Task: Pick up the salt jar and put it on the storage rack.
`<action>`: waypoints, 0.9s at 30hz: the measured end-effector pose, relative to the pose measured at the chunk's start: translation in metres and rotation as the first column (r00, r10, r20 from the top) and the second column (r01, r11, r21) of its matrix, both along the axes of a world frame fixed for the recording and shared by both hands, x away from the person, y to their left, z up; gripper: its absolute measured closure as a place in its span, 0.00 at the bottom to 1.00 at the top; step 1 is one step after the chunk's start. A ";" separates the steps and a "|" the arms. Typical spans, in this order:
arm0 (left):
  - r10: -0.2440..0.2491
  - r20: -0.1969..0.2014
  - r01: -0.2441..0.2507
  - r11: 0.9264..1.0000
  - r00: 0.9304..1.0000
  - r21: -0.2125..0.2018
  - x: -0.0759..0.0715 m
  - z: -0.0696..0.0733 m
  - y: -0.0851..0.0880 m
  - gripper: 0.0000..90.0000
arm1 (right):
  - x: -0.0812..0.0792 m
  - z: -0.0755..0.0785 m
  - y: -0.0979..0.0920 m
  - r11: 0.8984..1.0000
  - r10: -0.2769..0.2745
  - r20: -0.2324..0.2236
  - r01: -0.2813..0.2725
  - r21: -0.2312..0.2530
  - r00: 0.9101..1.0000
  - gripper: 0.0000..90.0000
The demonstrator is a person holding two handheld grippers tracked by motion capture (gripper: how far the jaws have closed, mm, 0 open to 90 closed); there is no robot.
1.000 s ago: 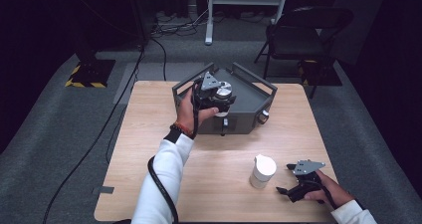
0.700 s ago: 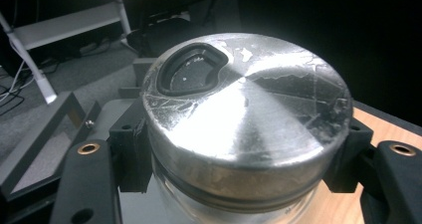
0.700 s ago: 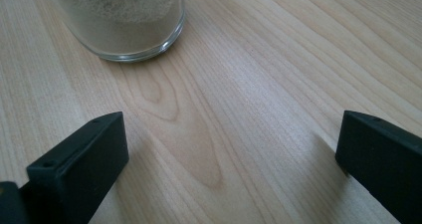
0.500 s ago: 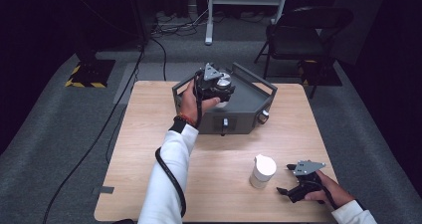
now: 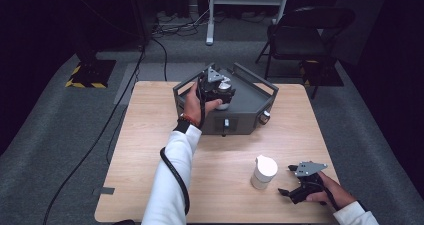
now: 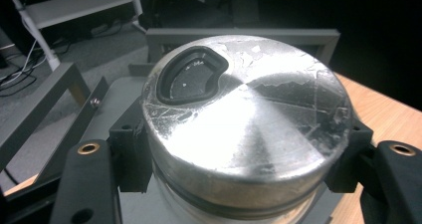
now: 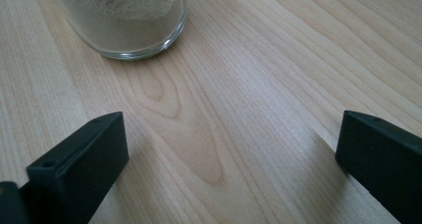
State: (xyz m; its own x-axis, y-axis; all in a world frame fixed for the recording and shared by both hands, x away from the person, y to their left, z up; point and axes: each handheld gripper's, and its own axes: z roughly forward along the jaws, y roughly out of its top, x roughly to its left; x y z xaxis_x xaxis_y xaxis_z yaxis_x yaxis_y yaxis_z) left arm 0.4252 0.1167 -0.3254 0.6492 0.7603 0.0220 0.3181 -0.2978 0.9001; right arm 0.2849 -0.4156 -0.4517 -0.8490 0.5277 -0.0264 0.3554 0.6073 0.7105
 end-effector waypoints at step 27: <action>0.032 -0.019 -0.033 0.998 0.999 -0.060 0.005 -0.018 0.005 0.17 | -0.001 0.000 0.000 1.000 0.000 0.000 0.000 0.000 1.000 0.00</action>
State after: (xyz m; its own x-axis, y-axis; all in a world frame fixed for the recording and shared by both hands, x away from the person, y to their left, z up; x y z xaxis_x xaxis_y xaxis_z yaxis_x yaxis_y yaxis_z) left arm 0.4297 0.1219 -0.3437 0.6239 0.7807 -0.0361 0.3433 -0.2323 0.9100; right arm 0.2843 -0.4159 -0.4518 -0.8492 0.5274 -0.0264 0.3551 0.6073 0.7107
